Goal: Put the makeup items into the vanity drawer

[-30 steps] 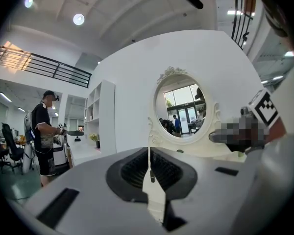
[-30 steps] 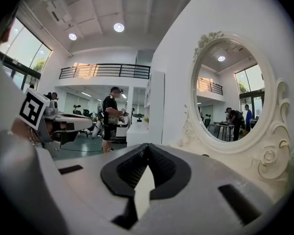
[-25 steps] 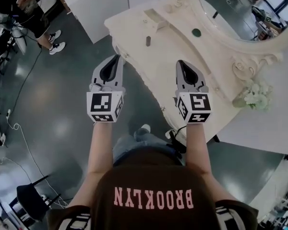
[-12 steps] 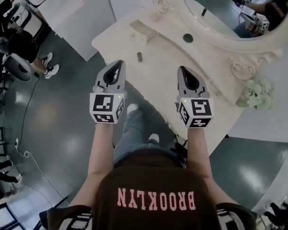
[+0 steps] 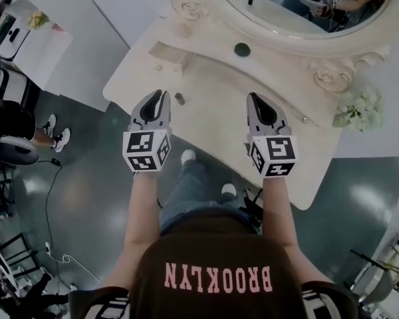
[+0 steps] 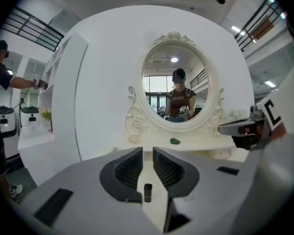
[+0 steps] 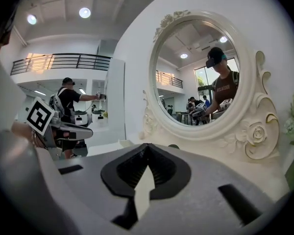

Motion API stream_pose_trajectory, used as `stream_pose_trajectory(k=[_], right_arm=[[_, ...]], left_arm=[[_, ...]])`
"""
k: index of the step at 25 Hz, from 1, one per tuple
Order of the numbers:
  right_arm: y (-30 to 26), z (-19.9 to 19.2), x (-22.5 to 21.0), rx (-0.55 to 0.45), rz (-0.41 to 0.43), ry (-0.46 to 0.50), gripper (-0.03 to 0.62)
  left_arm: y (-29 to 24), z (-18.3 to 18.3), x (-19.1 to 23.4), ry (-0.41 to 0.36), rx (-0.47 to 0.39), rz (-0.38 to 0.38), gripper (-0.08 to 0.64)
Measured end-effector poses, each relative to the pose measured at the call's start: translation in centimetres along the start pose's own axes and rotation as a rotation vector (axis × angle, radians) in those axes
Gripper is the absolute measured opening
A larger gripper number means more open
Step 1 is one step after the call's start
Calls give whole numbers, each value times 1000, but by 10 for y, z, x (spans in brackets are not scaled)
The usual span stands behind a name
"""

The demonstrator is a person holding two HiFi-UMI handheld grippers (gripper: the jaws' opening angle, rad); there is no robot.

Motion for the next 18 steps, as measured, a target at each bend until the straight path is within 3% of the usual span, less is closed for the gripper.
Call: stream_pose_trajectory(k=[2, 3, 12, 18], right_arm=[[-9, -4, -4, 20, -38, -3, -2], [-13, -7, -6, 29, -56, -5, -2], [-37, -13, -11, 82, -194, -30, -2], [-34, -36, -7, 152, -236, -22, -2]], left_arm=[[-18, -11, 8, 20, 51, -45, 147], [-26, -16, 12, 27, 72, -65, 170], [-66, -59, 20, -15, 236, -246, 170], [-68, -88, 14, -21, 309, -291, 170]])
Point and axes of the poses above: the fingertips, and each gripper's own axes: y backward along the fingers, x to its left, z out of its top, the point moved 4 cm from there along y, backward along the fingers, and after that the axes turned 3 degrees about -z, right-handed, at the moved point
